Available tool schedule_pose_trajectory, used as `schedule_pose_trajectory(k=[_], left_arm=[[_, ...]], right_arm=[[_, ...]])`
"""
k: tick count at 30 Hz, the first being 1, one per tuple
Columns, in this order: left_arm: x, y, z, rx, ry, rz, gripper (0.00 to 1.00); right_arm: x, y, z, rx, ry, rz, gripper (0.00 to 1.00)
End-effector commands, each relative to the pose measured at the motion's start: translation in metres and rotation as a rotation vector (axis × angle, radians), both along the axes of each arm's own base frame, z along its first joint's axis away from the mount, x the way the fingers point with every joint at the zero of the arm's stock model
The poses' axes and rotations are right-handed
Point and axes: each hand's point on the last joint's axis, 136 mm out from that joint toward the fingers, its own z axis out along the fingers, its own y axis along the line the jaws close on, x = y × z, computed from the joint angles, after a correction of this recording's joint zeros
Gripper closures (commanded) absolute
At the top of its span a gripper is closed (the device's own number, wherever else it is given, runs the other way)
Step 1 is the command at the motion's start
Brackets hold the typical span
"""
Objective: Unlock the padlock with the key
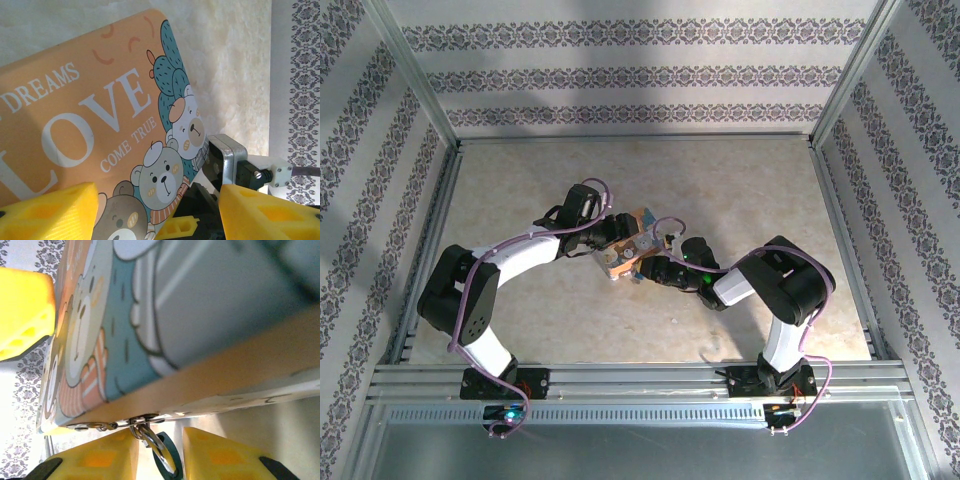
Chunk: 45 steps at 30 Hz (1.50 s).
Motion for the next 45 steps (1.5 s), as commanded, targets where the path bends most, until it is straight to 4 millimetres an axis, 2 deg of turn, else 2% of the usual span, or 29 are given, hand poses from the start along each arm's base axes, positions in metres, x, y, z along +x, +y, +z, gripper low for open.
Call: schedule_pose_trajectory(k=[1,14,33,37,45], left_arm=[[-0.003,0.010,-0.005,0.023,0.005,0.016,0.35],[-0.004,0.012,-0.006,0.024,0.004,0.019,0.35],[-0.002,0.013,-0.006,0.018,0.004,0.027,0.35],[-0.002,0.013,-0.005,0.018,0.002,0.027,0.35],[-0.005,0.015,-0.005,0.025,0.004,0.031,0.35]], right_arm=[[-0.006,-0.003,-0.001,-0.010,0.028,-0.014,0.70],[-0.010,-0.005,0.000,-0.016,0.035,-0.020,0.71],[-0.009,0.009,-0.009,-0.006,0.078,0.033,0.73],[-0.009,0.007,-0.008,-0.011,0.075,0.026,0.77],[-0.008,-0.002,-0.002,-0.049,0.046,-0.014,0.93]])
